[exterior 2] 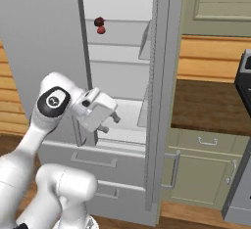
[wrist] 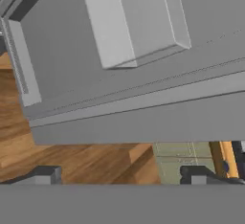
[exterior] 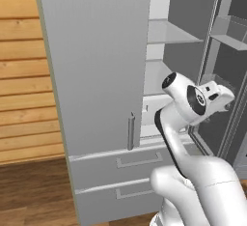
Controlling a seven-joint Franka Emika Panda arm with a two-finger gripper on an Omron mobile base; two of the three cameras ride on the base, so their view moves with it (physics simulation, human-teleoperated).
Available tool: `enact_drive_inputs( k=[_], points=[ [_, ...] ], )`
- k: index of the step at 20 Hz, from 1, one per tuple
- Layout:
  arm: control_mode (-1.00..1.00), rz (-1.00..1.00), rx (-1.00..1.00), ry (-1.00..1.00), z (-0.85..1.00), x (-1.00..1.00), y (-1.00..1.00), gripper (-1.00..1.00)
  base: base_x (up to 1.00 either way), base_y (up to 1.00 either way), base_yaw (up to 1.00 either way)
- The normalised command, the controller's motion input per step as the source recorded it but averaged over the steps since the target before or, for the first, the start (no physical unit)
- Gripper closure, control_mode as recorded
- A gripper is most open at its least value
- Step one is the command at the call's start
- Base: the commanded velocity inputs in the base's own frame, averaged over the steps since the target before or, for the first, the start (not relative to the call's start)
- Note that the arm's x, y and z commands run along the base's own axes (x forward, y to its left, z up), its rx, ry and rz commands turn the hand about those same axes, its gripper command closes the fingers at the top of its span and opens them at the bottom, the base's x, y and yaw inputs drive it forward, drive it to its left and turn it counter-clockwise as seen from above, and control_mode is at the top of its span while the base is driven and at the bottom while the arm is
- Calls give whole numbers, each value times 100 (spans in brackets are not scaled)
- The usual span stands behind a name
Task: Take the strawberry from the fridge and place it on top of the pancake, located on the dining counter.
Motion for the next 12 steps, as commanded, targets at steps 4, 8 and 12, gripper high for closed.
enact_drive_inputs(
  k=[4, 8, 12],
  points=[
    [-100, 1, 38, -22, 0, 9, 100, -100, 0, 0, 0],
    [-100, 2, 43, -17, -17, 47, 97, -100, 0, 0, 0],
    [-100, 8, 61, -1, -59, 76, 91, -100, 0, 0, 0]
  ],
)
